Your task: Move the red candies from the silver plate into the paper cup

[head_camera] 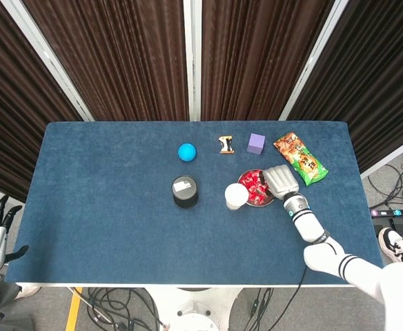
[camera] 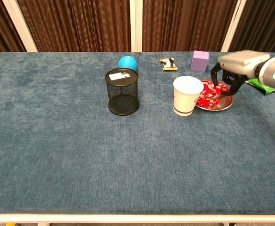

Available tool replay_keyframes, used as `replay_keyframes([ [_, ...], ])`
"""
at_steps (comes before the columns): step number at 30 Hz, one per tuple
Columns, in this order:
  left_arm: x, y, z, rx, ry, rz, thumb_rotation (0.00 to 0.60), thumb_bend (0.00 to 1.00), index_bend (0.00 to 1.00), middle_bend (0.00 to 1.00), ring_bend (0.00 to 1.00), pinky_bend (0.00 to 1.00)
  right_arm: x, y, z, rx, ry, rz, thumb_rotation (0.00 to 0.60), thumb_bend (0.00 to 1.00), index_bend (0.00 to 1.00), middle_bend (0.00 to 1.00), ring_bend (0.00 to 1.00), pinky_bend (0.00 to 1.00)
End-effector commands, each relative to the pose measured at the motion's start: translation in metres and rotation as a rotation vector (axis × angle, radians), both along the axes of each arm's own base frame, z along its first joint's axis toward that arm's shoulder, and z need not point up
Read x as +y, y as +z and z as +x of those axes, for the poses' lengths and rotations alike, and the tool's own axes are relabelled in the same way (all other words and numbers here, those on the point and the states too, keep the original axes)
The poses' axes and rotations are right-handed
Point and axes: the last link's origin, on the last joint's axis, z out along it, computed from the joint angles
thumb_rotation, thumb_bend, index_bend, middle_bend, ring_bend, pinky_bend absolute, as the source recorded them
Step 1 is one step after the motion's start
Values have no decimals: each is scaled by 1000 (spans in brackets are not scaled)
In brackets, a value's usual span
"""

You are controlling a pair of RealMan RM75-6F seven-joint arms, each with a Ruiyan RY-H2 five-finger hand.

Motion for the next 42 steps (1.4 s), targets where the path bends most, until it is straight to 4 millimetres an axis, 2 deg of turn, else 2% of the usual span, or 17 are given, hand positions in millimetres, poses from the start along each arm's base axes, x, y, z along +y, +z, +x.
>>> replay_keyframes([
  [1, -1, 0, 1, 0, -2, -1, 600, 0, 241, 89, 68, 60, 10, 39, 27, -87, 89, -57, 600, 327, 651, 870, 927, 1000],
  [4, -1, 1, 2, 1, -4, 3, 600, 0, 241, 89, 69, 60, 21, 49, 48, -153, 135, -49, 600, 327, 649, 870, 927, 1000],
  [7, -2, 2, 3, 2, -8, 9, 600, 0, 241, 89, 68, 60, 29, 49, 64, -187, 172, -16, 600, 327, 647, 870, 927, 1000],
  [10, -4, 3, 3, 4, -6, 8, 600, 0, 241, 89, 68, 60, 33, 39, 76, -189, 191, 31, 600, 327, 627, 870, 927, 1000],
  [16, -7, 2, 0, -1, 9, 6, 600, 0, 241, 89, 69, 60, 33, 18, 83, -149, 196, 80, 600, 327, 578, 870, 927, 1000],
  [21, -7, 1, -2, -5, 16, 1, 600, 0, 241, 89, 69, 60, 34, 8, 80, -105, 184, 110, 600, 327, 523, 870, 926, 1000],
  [25, -6, 0, -4, -6, 18, 0, 600, 0, 241, 89, 69, 60, 34, 6, 81, -99, 174, 109, 600, 327, 428, 870, 925, 1000],
  [31, -5, 0, -4, -7, 16, 0, 600, 0, 241, 89, 68, 60, 35, 10, 80, -100, 168, 101, 600, 327, 343, 870, 924, 1000],
  [34, -5, 0, -3, -6, 12, 3, 600, 0, 241, 89, 69, 60, 34, 20, 77, -121, 154, 70, 600, 327, 333, 870, 924, 1000],
  [38, -5, 0, -3, -8, 6, 4, 600, 0, 241, 89, 69, 60, 31, 39, 56, -122, 95, 18, 600, 327, 343, 870, 924, 1000],
  [42, -4, -2, -2, -9, 5, 1, 600, 0, 241, 89, 69, 60, 33, 44, 34, -90, 37, 15, 600, 327, 380, 870, 924, 1000],
])
